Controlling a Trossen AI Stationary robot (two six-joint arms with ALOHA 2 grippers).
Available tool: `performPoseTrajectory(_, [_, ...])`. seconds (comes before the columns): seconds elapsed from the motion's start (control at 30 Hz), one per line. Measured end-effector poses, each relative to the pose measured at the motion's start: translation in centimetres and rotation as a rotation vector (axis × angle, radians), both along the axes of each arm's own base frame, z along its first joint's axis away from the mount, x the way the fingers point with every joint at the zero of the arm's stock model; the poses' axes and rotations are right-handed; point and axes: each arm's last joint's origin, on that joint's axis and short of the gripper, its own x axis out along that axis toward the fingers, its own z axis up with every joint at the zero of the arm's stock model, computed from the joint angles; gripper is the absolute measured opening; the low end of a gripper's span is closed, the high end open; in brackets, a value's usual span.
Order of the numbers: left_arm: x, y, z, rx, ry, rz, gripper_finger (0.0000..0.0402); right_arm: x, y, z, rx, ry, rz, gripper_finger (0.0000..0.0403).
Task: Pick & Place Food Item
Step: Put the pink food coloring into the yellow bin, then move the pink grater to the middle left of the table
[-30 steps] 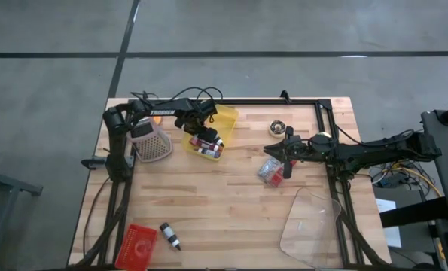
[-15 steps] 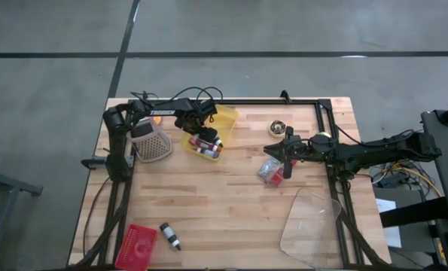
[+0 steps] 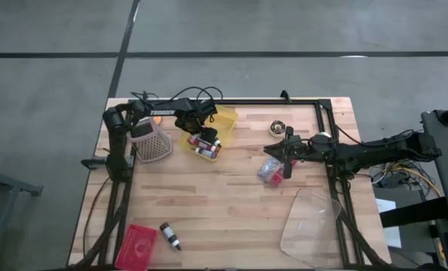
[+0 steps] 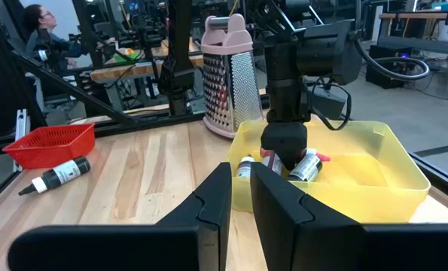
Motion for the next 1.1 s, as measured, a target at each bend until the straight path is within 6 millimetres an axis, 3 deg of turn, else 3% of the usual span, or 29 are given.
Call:
performPoseTrajectory(0.3, [0.0,0.0,0.8,0.005,-0.006,-0.008,0.0271,0.0,0.0,0.0,0.0,0.0,0.0,0.0047])
performPoseTrajectory(0.77, [0.0,-0.4,8.1,0.061,-0.12,-0.034,0.0271,0.0,0.0,0.0,0.0,0.0,0.0,0.0047])
performPoseTrajectory(0.9, [0.2,-2.5,10.6,0.087,-0.185,-0.16,0.0271,0.0,0.0,0.0,0.0,0.001,0.0,0.0047])
performPoseTrajectory(1.1, [0.5,-8.3,14.1,0.253,-0.214,-0.446,0.0271,0.0,0.0,0.0,0.0,0.001,0.0,0.0047])
